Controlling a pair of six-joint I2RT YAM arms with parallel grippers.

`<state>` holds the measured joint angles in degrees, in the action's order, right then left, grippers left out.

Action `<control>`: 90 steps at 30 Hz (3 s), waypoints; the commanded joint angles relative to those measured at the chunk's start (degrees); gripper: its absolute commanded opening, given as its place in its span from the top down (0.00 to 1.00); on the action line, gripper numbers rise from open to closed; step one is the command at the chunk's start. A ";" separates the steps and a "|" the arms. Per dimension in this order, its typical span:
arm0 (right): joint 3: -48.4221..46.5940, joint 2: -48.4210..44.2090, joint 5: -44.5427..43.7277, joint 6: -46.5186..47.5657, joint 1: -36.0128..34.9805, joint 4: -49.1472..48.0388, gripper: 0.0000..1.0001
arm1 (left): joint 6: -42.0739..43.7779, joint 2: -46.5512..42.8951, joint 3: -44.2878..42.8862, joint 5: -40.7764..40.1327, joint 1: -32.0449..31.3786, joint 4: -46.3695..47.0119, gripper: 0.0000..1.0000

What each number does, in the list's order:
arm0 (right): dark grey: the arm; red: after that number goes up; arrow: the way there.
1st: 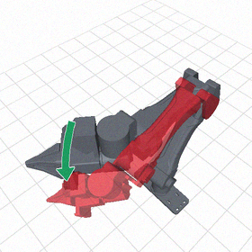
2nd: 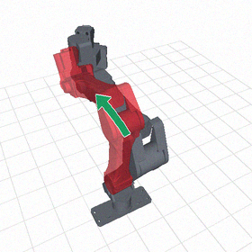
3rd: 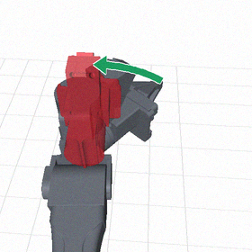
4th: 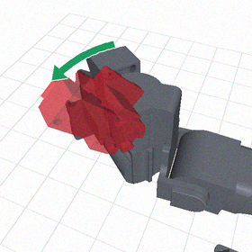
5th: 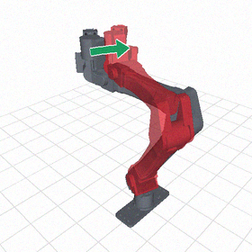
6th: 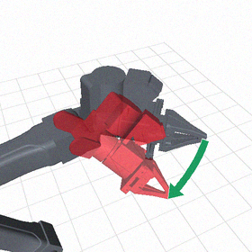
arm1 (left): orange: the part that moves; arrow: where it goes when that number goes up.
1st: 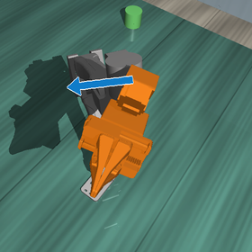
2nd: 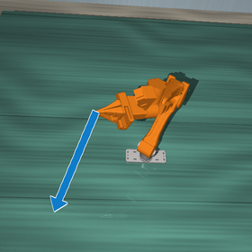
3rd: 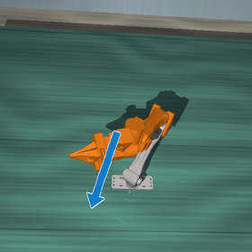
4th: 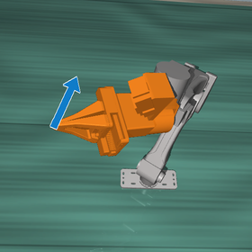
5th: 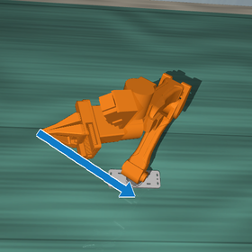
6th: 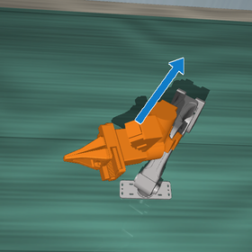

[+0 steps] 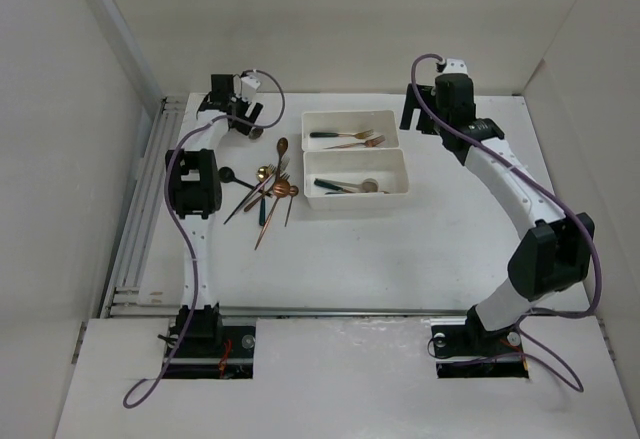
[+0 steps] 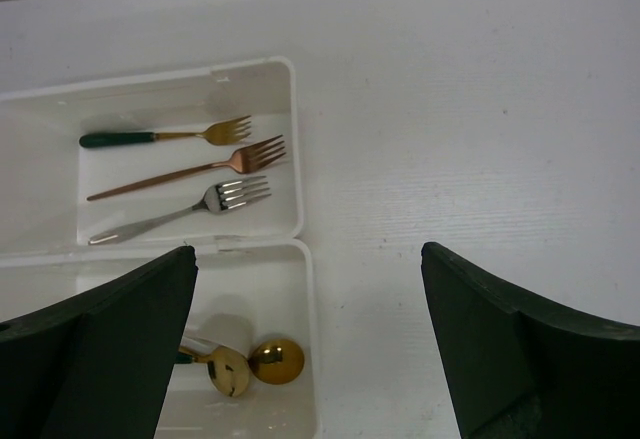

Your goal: Sort the eating utensils into containers

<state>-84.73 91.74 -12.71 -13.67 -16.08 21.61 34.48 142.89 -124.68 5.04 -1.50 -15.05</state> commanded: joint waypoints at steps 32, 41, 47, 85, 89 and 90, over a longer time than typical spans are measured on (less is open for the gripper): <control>0.69 -4.99 -8.21 -4.17 -7.92 4.94 0.02 | 19.84 -20.71 34.93 -0.12 4.66 0.36 0.43; 3.42 -6.31 -7.68 -3.47 -9.06 3.79 0.02 | 4.90 -16.50 18.95 2.43 5.89 -8.42 0.31; 6.50 -8.07 -8.30 -2.94 -9.59 4.32 0.02 | 2.35 -21.16 21.94 8.31 3.17 -6.92 0.28; 4.13 -5.96 -8.82 -0.74 -9.59 1.16 0.02 | 12.71 -33.37 20.88 8.57 -0.96 -11.22 1.00; 4.66 -7.02 -10.66 -1.79 -9.07 -0.07 0.02 | 17.54 -37.33 22.55 13.15 -6.93 -16.23 1.00; 4.66 -8.50 -10.67 -3.62 -9.06 -0.07 0.02 | 18.16 -37.86 23.08 13.85 -8.59 -17.81 1.00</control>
<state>-78.46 85.73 -21.52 -15.29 -25.21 25.17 48.07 107.94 -103.50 13.10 -5.19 -28.01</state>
